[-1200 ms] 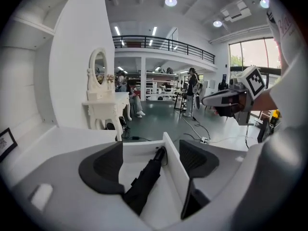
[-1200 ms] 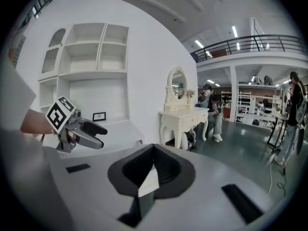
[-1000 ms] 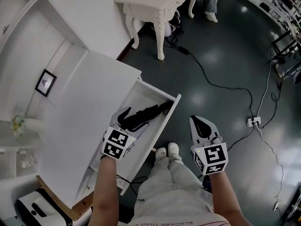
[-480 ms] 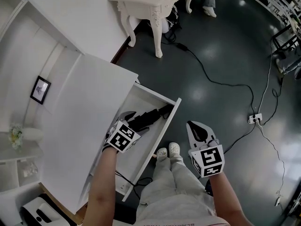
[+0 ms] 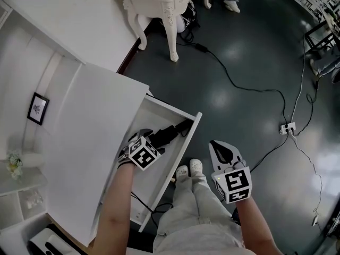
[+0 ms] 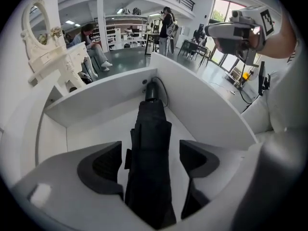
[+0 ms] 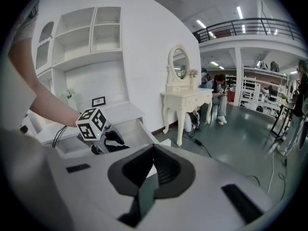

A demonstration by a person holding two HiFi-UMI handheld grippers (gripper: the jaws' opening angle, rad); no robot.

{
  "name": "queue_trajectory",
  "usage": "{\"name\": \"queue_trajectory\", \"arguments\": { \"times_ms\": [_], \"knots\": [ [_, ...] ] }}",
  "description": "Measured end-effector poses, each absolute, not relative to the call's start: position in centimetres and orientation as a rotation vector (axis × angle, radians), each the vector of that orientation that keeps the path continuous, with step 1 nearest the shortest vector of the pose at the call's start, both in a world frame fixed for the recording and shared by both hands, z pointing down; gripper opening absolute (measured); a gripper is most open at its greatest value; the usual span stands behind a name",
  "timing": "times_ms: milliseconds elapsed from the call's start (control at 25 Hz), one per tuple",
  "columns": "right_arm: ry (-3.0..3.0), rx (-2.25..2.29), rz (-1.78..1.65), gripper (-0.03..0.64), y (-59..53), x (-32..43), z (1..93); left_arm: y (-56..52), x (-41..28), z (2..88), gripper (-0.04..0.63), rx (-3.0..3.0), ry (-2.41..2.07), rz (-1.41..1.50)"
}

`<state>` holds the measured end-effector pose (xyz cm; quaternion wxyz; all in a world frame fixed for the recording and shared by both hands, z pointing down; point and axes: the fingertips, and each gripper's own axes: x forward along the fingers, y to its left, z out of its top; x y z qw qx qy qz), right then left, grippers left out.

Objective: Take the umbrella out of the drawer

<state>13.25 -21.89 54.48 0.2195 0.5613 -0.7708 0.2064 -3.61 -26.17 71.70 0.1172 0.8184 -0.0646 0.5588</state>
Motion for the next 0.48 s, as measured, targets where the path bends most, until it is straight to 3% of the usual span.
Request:
{"name": "queue_trajectory", "arguments": {
  "times_ms": [480],
  "knots": [
    [-2.124,1.53,0.595,0.005,-21.6,13.1,56.0,-25.5,-4.6,75.6,0.371,2.275,-0.033,1.78]
  ]
}}
